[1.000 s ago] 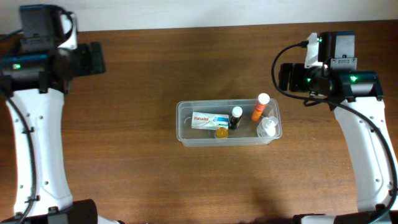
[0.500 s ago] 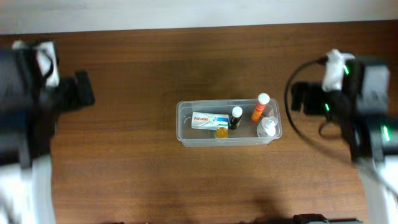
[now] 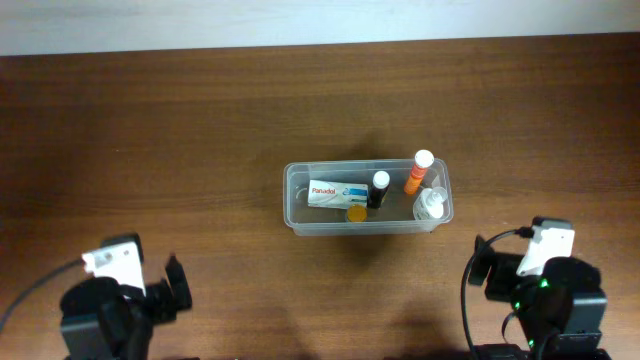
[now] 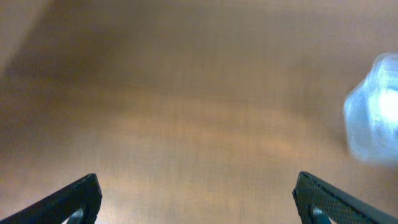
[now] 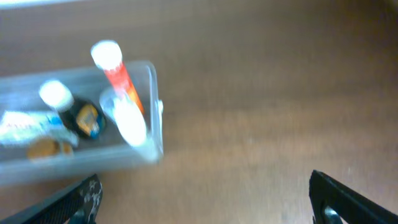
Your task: Pack container
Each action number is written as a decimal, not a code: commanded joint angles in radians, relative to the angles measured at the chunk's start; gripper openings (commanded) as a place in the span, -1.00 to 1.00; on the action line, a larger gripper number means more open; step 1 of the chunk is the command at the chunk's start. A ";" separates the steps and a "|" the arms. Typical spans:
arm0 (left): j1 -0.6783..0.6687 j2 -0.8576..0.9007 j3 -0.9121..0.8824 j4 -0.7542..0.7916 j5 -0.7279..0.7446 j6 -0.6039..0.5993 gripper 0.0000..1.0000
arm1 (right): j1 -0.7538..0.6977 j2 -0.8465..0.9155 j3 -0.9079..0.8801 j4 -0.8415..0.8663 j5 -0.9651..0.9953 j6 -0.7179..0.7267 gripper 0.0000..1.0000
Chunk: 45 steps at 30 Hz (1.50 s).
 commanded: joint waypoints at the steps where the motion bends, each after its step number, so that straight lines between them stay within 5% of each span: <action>1: -0.002 -0.024 -0.017 -0.094 0.009 0.015 0.99 | 0.005 -0.012 -0.040 -0.062 0.023 0.014 0.96; 21: -0.002 -0.023 -0.018 -0.098 0.009 0.015 0.99 | 0.005 -0.108 -0.068 -0.121 -0.004 0.013 0.97; 28: -0.002 -0.023 -0.018 -0.098 0.009 0.015 0.99 | 0.005 -0.347 -0.306 0.207 -0.021 0.003 0.97; 37: -0.002 -0.023 -0.018 -0.098 0.009 0.015 0.99 | 0.006 -0.421 -0.679 0.933 -0.137 -0.145 0.97; 45: -0.002 -0.023 -0.018 -0.098 0.009 0.015 0.99 | 0.011 -0.417 -0.731 0.885 -0.188 -0.126 0.97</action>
